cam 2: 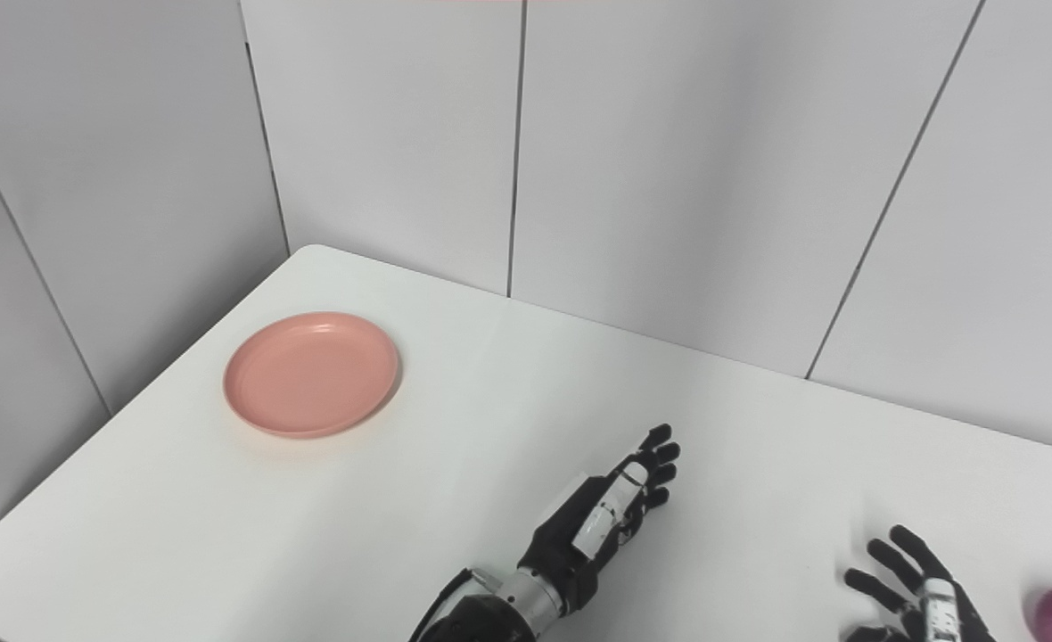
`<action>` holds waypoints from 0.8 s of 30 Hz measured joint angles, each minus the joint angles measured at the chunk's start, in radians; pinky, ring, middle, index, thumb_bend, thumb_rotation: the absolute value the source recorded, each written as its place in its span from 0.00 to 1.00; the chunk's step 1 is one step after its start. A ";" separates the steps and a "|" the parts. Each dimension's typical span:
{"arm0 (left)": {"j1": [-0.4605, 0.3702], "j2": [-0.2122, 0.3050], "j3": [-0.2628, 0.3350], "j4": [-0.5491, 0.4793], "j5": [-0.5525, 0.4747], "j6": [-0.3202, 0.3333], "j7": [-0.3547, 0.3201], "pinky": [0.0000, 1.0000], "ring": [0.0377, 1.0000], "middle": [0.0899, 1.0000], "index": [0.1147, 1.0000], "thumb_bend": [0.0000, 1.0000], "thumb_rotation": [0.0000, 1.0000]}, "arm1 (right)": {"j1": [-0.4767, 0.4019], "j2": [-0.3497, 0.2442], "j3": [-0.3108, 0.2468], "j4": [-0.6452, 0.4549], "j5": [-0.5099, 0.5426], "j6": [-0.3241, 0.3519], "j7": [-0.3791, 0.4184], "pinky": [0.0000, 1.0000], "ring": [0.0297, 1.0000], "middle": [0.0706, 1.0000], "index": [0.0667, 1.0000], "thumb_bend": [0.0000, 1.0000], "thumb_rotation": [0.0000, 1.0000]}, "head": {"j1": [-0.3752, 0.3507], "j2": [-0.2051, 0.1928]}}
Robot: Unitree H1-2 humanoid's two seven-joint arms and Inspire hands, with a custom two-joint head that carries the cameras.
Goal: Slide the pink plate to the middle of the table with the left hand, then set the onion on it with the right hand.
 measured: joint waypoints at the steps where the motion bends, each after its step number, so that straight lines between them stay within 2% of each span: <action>1: -0.001 0.000 0.005 -0.002 0.000 0.001 0.000 0.99 1.00 1.00 1.00 0.45 1.00 | -0.001 0.001 0.000 0.002 0.000 -0.001 0.000 0.21 0.58 0.69 0.74 0.12 0.80 | -0.002 -0.002; 2: -0.002 0.000 0.009 -0.005 0.001 0.002 0.002 0.99 1.00 1.00 1.00 0.45 1.00 | -0.001 0.000 0.000 0.006 0.000 -0.003 0.000 0.21 0.57 0.68 0.74 0.12 0.80 | -0.003 -0.002; 3: -0.002 0.000 0.014 -0.011 0.002 0.004 0.005 0.99 1.00 1.00 1.00 0.45 1.00 | -0.001 0.000 -0.001 0.010 0.000 -0.003 0.000 0.21 0.51 0.67 0.73 0.29 0.41 | -0.003 -0.002; 4: -0.002 0.000 0.018 -0.018 0.002 0.005 0.006 0.99 1.00 1.00 1.00 0.45 1.00 | -0.002 0.001 -0.001 0.015 -0.001 -0.003 -0.001 0.21 0.47 0.65 0.71 0.40 0.17 | -0.002 -0.003; 6: -0.006 0.000 0.027 -0.032 0.002 0.009 0.008 0.99 1.00 1.00 1.00 0.45 1.00 | -0.007 0.002 -0.001 0.020 -0.003 -0.004 -0.004 0.21 0.45 0.64 0.70 0.46 0.04 | -0.002 -0.006; 7: -0.012 0.000 0.033 -0.036 0.001 0.014 0.008 1.00 1.00 1.00 1.00 0.44 1.00 | -0.010 0.003 -0.002 0.022 -0.003 -0.004 -0.006 0.20 0.42 0.62 0.57 0.47 0.01 | -0.002 -0.011; 8: -0.016 0.000 0.040 -0.047 0.001 0.026 0.008 1.00 1.00 1.00 1.00 0.44 1.00 | -0.016 0.004 -0.002 0.024 -0.003 -0.004 -0.007 0.19 0.40 0.57 0.54 0.48 0.01 | -0.002 -0.011; 11: -0.031 0.000 0.065 -0.080 0.000 0.035 0.008 1.00 1.00 1.00 1.00 0.43 1.00 | -0.028 0.004 -0.002 0.035 -0.005 -0.012 -0.007 0.18 0.39 0.50 0.52 0.49 0.00 | 0.003 -0.023; 12: -0.038 0.000 0.072 -0.091 0.000 0.036 0.009 1.00 1.00 1.00 1.00 0.43 1.00 | -0.031 0.004 -0.003 0.039 -0.004 -0.017 -0.007 0.24 0.41 0.50 0.53 0.48 0.00 | 0.003 -0.023; 14: -0.054 0.002 0.085 -0.105 -0.005 0.036 0.010 1.00 1.00 1.00 1.00 0.44 1.00 | -0.036 0.004 -0.003 0.049 -0.004 -0.022 -0.007 0.29 0.42 0.51 0.55 0.48 0.00 | 0.009 -0.032; 24: -0.085 0.025 0.129 -0.207 -0.005 0.068 0.017 1.00 1.00 1.00 0.99 0.47 1.00 | -0.054 0.003 -0.013 0.087 -0.005 -0.042 -0.008 0.30 0.42 0.50 0.56 0.47 0.00 | 0.021 -0.058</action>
